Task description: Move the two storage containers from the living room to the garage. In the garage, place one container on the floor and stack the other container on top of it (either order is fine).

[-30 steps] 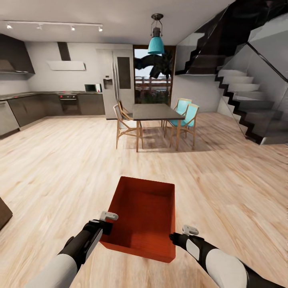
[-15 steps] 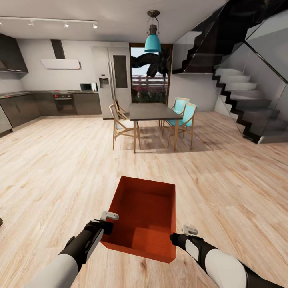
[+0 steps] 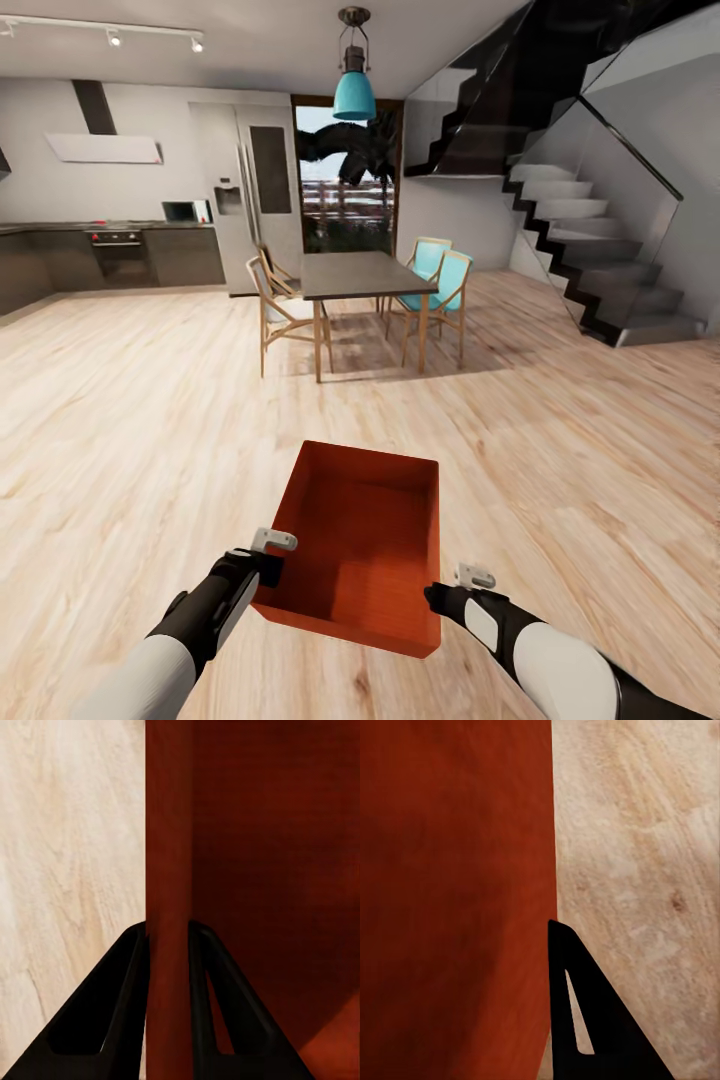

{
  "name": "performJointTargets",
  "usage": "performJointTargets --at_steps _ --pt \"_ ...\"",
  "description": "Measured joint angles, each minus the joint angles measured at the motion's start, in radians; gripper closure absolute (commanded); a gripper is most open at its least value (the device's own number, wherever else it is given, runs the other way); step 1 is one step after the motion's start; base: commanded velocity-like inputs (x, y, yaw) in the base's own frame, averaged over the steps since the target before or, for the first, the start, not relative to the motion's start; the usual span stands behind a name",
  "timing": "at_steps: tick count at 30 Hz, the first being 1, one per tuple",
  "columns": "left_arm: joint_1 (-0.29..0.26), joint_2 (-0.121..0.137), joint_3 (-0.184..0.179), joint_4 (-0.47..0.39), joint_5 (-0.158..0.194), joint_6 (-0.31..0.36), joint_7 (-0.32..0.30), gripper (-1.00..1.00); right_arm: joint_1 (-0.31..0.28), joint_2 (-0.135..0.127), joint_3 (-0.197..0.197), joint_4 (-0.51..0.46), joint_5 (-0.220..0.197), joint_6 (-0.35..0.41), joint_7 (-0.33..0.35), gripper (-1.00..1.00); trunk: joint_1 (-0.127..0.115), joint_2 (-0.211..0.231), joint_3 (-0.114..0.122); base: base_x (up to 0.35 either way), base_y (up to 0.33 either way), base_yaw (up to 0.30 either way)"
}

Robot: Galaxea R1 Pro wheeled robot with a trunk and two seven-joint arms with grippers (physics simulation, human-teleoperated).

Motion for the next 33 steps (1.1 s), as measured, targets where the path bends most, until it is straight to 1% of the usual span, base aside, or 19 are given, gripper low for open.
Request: performJointTargets --at_steps 8,17,21,24,30,31,33 --pt "0.000 -0.001 0.001 0.000 0.000 0.000 -0.001 1.00 0.000 -0.001 -0.004 0.000 -0.002 0.000 0.001 1.00 0.000 0.000 -0.005 0.259 0.236 -0.259" --pt "0.000 0.000 0.000 0.001 0.002 0.001 0.001 1.00 0.000 -0.002 0.000 0.001 0.000 -0.001 0.005 1.00 0.000 0.000 -0.002 0.259 0.236 -0.290" --pt "0.000 -0.001 0.002 0.001 -0.025 0.000 -0.015 1.00 0.012 -0.002 -0.008 0.001 -0.002 -0.003 0.007 1.00 0.000 0.000 0.001 0.259 0.236 -0.278" --pt "0.000 -0.001 0.002 0.002 -0.026 0.000 -0.016 1.00 0.013 -0.003 -0.008 0.000 -0.003 -0.003 0.007 1.00 0.000 0.000 0.004 0.259 0.236 -0.270" --pt "0.000 0.000 0.002 0.002 -0.025 0.000 -0.014 1.00 0.014 -0.003 -0.006 0.000 -0.003 -0.005 0.006 1.00 0.000 0.000 0.010 0.260 0.237 -0.261" --pt "0.000 0.000 0.002 0.002 -0.022 0.000 -0.012 1.00 0.014 -0.003 -0.006 0.000 -0.003 -0.010 0.006 1.00 0.000 0.000 0.011 0.265 0.237 -0.256" --pt "0.000 -0.001 0.001 0.002 -0.006 0.000 -0.002 1.00 0.014 -0.003 -0.005 0.002 -0.004 -0.040 0.007 1.00 0.000 0.000 0.013 0.266 0.237 -0.255"
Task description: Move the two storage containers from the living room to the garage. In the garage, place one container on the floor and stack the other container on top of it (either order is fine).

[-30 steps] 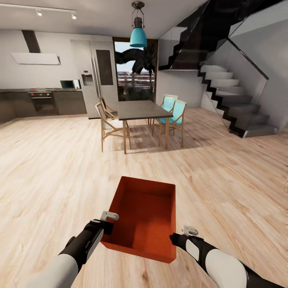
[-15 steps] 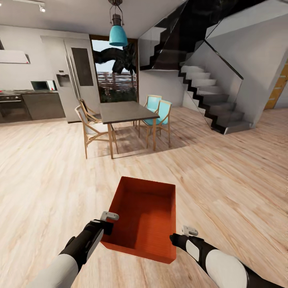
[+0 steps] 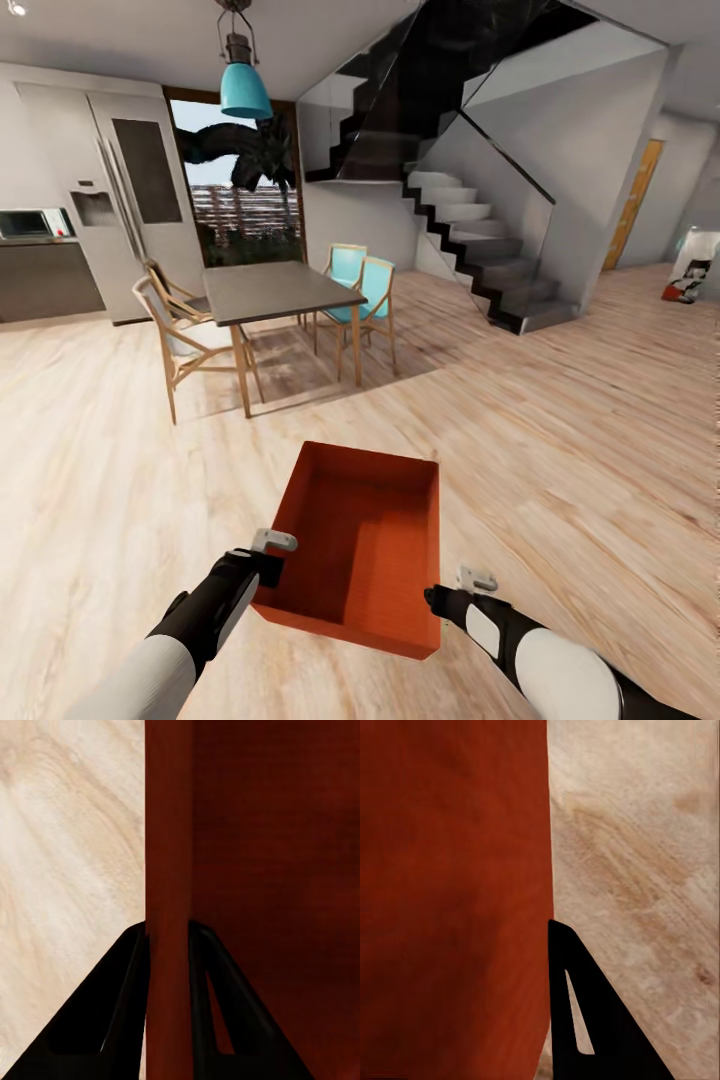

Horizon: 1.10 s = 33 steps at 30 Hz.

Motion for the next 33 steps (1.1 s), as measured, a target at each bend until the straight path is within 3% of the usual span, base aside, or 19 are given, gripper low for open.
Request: performJointTargets --at_steps 4,30,33 --pt "0.000 0.000 0.001 -0.001 0.008 0.001 0.007 1.00 0.000 0.000 0.006 0.002 0.001 -0.031 0.000 1.00 0.000 0.000 0.004 0.266 0.236 -0.252" --pt "0.000 0.001 -0.001 0.000 0.009 0.001 0.009 1.00 0.004 0.000 0.006 0.002 0.001 -0.034 0.001 1.00 0.000 0.000 0.037 0.268 0.235 -0.235" --pt "0.000 0.001 0.000 0.000 -0.016 0.000 -0.005 1.00 0.014 0.000 0.002 0.002 0.002 -0.036 0.002 1.00 0.000 0.000 0.041 0.293 0.195 -0.215"
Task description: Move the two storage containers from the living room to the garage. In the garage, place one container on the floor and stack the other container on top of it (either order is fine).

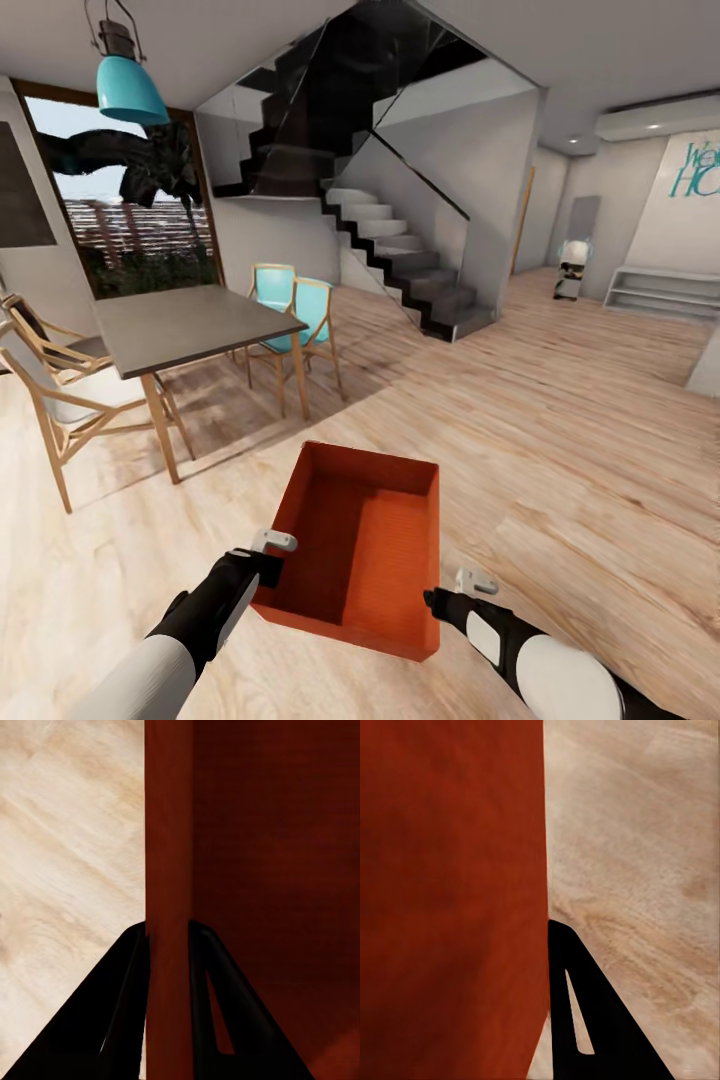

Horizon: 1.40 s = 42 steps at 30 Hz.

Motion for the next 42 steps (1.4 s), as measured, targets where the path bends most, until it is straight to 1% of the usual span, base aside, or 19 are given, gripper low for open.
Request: performJointTargets --at_steps 2,5,11,13,16,18,21,27,30,31,34,42 --pt "0.000 0.000 0.000 0.000 -0.004 0.000 -0.001 1.00 0.002 0.000 0.002 0.000 0.001 0.000 0.000 1.00 0.000 0.000 0.003 0.299 0.183 -0.212" --pt "0.000 0.000 -0.001 0.000 0.000 0.000 0.000 1.00 0.002 -0.001 -0.002 -0.002 0.000 0.000 -0.002 1.00 0.000 0.000 0.006 0.246 0.139 -0.088" --pt "0.000 0.000 -0.002 0.001 0.004 -0.002 0.003 1.00 0.002 -0.003 -0.001 -0.002 0.003 0.000 -0.003 1.00 0.001 0.000 0.006 0.029 0.016 -0.006" --pt "0.000 0.001 -0.002 0.001 0.003 -0.001 0.004 1.00 0.003 0.001 0.002 -0.005 0.004 0.002 -0.005 1.00 0.001 0.000 0.007 0.027 0.001 -0.121" --pt "0.000 0.000 -0.002 0.002 0.003 -0.002 0.004 1.00 0.003 0.005 0.001 -0.004 0.004 0.002 -0.003 1.00 0.000 0.000 0.009 0.206 0.000 -0.219" --pt "0.000 0.000 -0.001 0.019 0.022 -0.002 0.008 1.00 0.003 0.004 0.005 -0.003 0.004 0.002 -0.002 1.00 0.000 0.000 0.011 0.306 0.000 -0.249" --pt "0.000 -0.001 0.002 0.044 0.017 -0.003 -0.011 1.00 0.003 0.003 0.005 -0.002 0.002 0.001 -0.002 1.00 0.000 0.000 0.014 0.331 0.000 -0.258" --pt "-0.001 -0.001 0.003 0.050 0.014 -0.003 -0.017 1.00 0.003 0.002 0.006 -0.002 0.002 0.001 -0.001 1.00 0.000 0.000 0.020 0.340 0.000 -0.261" --pt "-0.001 -0.001 0.003 0.051 0.013 -0.003 -0.018 1.00 0.003 0.002 0.006 -0.002 -0.008 0.001 -0.001 1.00 0.000 0.000 0.022 0.341 0.000 -0.262" --pt "-0.001 -0.001 0.004 0.050 0.013 -0.004 -0.019 1.00 0.003 0.001 0.006 -0.002 -0.027 0.001 -0.001 1.00 0.000 0.000 0.023 0.341 0.000 -0.262" --pt "-0.001 -0.001 0.004 0.050 0.013 -0.003 -0.019 1.00 0.003 0.000 0.007 -0.001 -0.042 0.001 -0.001 1.00 0.000 0.000 0.026 0.341 0.000 -0.262" --pt "-0.001 -0.002 0.004 0.051 0.013 -0.004 -0.020 1.00 0.003 -0.001 0.004 0.000 -0.046 0.002 -0.004 1.00 0.000 0.000 0.033 0.341 0.000 -0.269"
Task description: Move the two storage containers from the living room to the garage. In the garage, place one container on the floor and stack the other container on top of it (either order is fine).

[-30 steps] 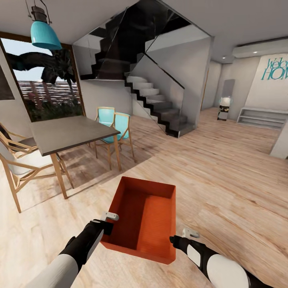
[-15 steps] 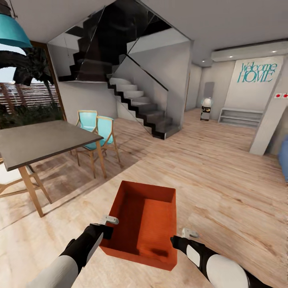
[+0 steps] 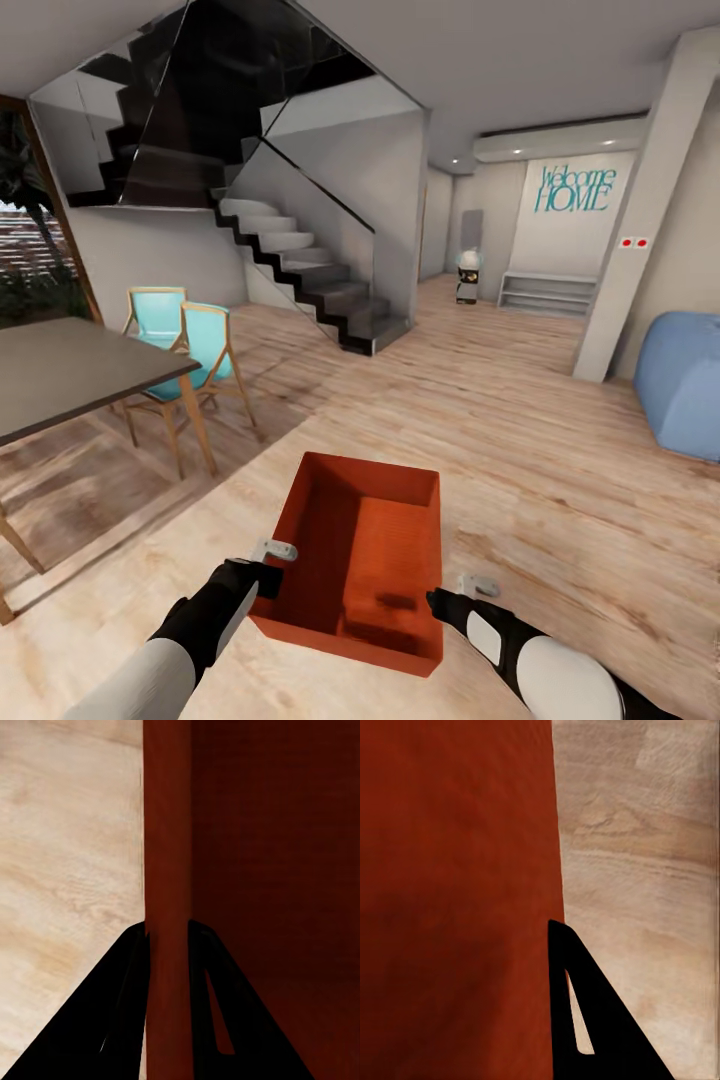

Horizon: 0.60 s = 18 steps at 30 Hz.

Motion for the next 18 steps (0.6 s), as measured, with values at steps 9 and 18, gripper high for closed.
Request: performJointTargets --at_steps 9,18 --pt "0.000 0.000 0.000 0.000 0.000 0.000 0.000 1.00 0.000 -0.002 0.000 -0.002 0.000 0.006 -0.003 1.00 0.000 0.000 -0.004 0.341 0.000 -0.205" --pt "0.000 0.000 0.000 0.000 0.000 0.000 0.000 1.00 0.000 -0.002 0.000 -0.002 -0.006 0.007 -0.004 1.00 0.000 0.000 -0.018 0.341 0.000 -0.072"
